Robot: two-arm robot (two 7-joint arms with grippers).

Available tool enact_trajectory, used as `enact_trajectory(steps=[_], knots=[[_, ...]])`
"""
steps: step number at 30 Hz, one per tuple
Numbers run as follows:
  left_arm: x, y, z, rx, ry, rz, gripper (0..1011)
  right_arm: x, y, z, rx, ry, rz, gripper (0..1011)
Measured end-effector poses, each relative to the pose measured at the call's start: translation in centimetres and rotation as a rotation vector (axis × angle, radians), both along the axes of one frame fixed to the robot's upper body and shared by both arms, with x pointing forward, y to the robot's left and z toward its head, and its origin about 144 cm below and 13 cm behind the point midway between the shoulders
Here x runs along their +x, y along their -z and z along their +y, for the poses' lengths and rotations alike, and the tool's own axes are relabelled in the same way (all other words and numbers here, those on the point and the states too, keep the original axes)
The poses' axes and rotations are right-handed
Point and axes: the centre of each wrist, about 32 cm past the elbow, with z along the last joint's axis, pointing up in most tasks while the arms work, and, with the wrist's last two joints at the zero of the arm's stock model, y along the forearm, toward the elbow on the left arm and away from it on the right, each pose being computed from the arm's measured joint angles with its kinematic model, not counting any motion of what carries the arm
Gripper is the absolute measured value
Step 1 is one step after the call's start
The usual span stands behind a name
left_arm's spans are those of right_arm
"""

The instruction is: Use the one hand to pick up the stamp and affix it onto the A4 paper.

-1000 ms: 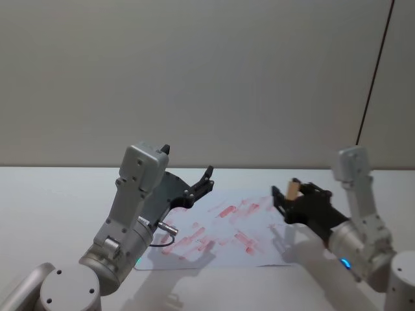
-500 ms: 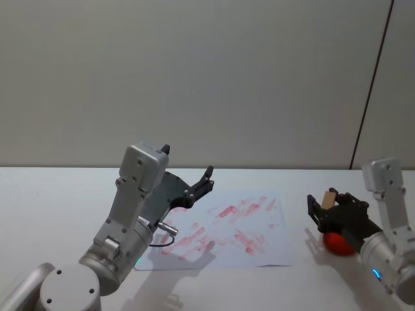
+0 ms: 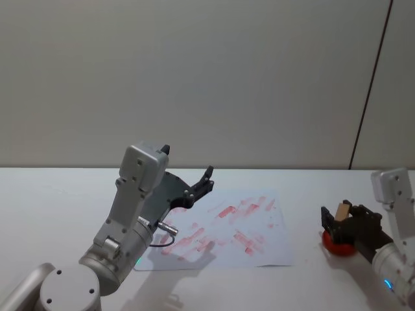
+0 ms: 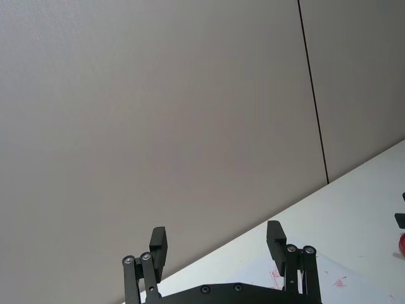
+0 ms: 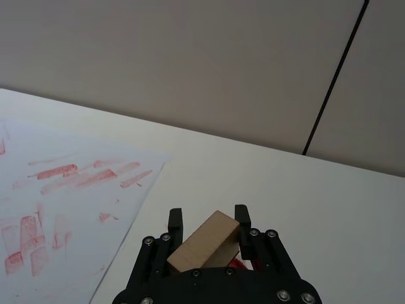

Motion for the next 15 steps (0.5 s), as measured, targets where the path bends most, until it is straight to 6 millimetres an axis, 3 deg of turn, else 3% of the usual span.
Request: enact_trajectory(steps=[15], knots=[[0.00,0.00,0.00,0.000,0.000,0.000,1002,-0.11,0.99,-0.75,-0.034,0.019,0.031,477]])
